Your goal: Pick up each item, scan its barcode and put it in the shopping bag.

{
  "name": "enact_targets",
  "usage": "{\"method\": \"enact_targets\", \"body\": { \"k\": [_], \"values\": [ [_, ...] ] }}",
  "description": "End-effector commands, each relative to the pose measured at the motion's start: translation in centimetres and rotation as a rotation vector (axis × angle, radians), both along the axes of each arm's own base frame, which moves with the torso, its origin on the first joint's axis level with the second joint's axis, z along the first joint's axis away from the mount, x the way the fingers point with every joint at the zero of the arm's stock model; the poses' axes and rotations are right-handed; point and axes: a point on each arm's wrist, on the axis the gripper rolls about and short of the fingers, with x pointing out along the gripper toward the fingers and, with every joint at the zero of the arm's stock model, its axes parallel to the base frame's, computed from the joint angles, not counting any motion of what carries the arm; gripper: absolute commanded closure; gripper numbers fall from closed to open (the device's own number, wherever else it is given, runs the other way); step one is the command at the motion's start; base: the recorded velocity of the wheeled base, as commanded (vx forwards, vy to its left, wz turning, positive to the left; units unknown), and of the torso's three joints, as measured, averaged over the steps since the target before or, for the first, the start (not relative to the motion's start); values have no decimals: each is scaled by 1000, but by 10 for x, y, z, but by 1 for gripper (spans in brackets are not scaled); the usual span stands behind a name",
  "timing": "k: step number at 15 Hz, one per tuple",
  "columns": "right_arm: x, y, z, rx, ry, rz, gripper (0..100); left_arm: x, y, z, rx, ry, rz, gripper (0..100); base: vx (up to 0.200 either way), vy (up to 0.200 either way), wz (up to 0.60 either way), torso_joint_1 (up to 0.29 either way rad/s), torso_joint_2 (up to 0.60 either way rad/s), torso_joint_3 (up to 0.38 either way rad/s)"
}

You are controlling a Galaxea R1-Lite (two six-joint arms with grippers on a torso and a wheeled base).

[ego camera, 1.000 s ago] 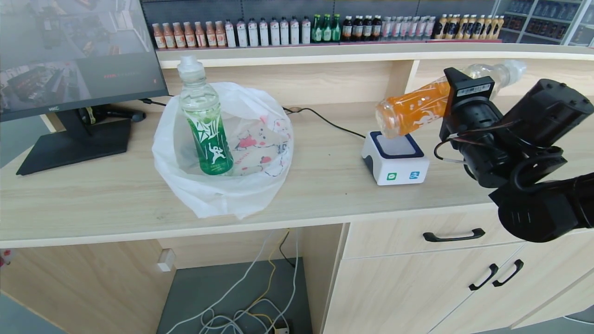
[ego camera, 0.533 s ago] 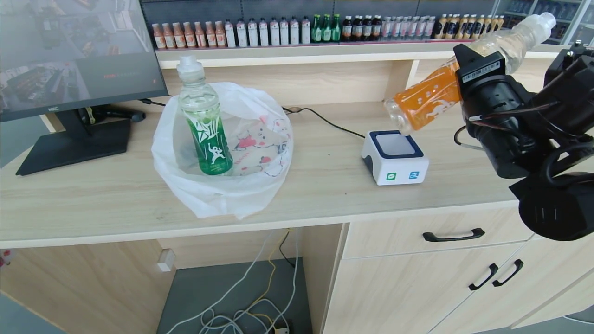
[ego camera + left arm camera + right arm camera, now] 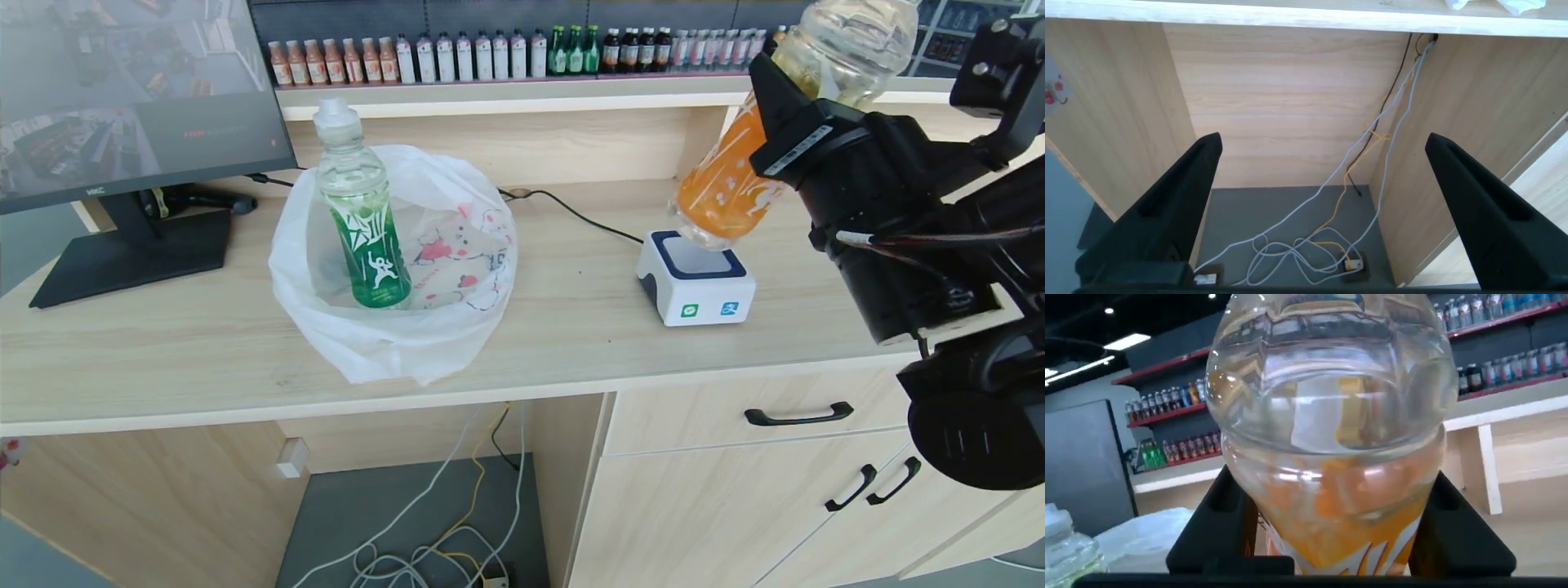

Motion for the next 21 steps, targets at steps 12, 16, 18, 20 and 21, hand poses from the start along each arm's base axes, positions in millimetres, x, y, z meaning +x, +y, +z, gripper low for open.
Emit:
{"method": "enact_targets", "body": {
  "k": [12,16,18,20,21],
  "values": [
    [11,-18,-20,-107,26,-84,100,0,0,0,-3,0,0,0,0,33,0,1,1,2],
    [12,-19,-15,-93,10,-86,100,0,0,0,-4,0,0,0,0,200,0,5,-1,0],
    [13,-19,-16,-93,11,-87,100,0,0,0,-6,0,0,0,0,200,0,7,0,2],
    [15,-18,-14,-82,3,-81,100,0,0,0,-6,0,0,0,0,200,0,2,2,2],
    [15,-18,-13,-80,1,-82,100,0,0,0,-6,0,0,0,0,200,0,7,2,2]
  ]
}}
